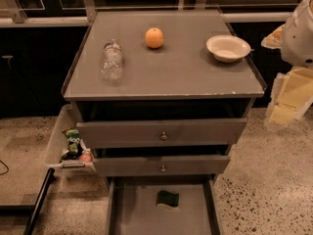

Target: Pick sponge from bottom drawer and place on counter

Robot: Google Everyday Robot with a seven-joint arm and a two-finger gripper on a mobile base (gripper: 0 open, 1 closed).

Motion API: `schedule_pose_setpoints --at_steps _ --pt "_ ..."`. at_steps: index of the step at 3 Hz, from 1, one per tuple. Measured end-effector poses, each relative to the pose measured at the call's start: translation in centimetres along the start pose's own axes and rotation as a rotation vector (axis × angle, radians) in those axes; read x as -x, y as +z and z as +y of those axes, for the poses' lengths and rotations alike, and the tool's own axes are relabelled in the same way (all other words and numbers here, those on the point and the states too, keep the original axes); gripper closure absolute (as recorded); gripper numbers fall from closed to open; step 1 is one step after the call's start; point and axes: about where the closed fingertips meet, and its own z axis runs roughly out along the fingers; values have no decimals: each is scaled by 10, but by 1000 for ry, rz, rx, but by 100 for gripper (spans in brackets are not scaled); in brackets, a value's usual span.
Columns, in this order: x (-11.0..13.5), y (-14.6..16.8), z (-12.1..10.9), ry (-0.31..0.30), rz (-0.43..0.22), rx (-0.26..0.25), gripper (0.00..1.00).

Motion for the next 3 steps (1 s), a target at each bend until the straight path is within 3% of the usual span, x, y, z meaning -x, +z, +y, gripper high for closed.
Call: schedule_pose_setpoints --at_steps 1,3 --pt "1 2 2 -3 3 -4 0" --pt "-14 89 41 -14 2 105 0"
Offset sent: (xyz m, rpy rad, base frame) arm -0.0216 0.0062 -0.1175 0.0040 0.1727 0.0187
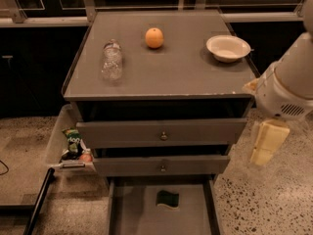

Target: Pick sponge from bottom drawer and place on counter

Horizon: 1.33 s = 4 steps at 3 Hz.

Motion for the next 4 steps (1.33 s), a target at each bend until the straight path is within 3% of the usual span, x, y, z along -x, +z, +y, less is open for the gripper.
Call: schedule_pose_setpoints --at_steps 1,2,3,4 --pt "-6 54 14 -27 -19 23 0" --pt "-14 127 24 -37 2 92 0" --pt "-14 128 24 -36 2 92 0" --pt "-18 150 29 -16 -7 121 0"
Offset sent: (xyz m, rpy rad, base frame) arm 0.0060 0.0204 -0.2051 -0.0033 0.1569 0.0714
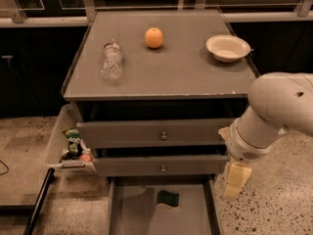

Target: Pick sponge from bottom drawer and place on counter

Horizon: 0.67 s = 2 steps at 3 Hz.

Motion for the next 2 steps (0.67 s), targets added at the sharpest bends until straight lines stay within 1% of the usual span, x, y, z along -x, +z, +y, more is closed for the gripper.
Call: schedule_pose_setpoints --at_steps 1,2 --pt "-11 57 -2 37 -3 67 0" --pt "-21 120 -5 56 -20 129 0"
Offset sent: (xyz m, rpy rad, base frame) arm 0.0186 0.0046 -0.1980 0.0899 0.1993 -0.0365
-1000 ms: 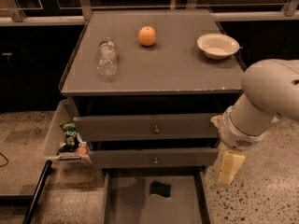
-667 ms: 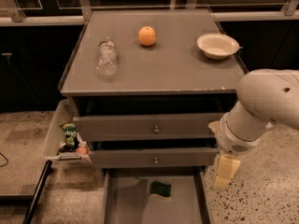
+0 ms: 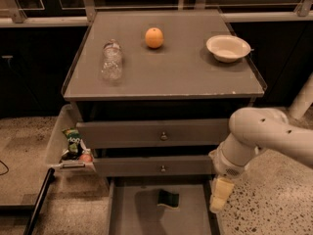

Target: Pick sponge from bottom drawer and place on counter

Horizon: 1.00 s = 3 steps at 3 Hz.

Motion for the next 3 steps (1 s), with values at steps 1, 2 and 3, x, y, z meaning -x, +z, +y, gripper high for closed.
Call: schedule_pose_setpoints --at_steps 1,2,3 --pt "-10 48 -11 12 -37 13 0" --pt "-15 89 -18 20 -96 13 0" --pt "-26 146 -15 41 -128 59 0"
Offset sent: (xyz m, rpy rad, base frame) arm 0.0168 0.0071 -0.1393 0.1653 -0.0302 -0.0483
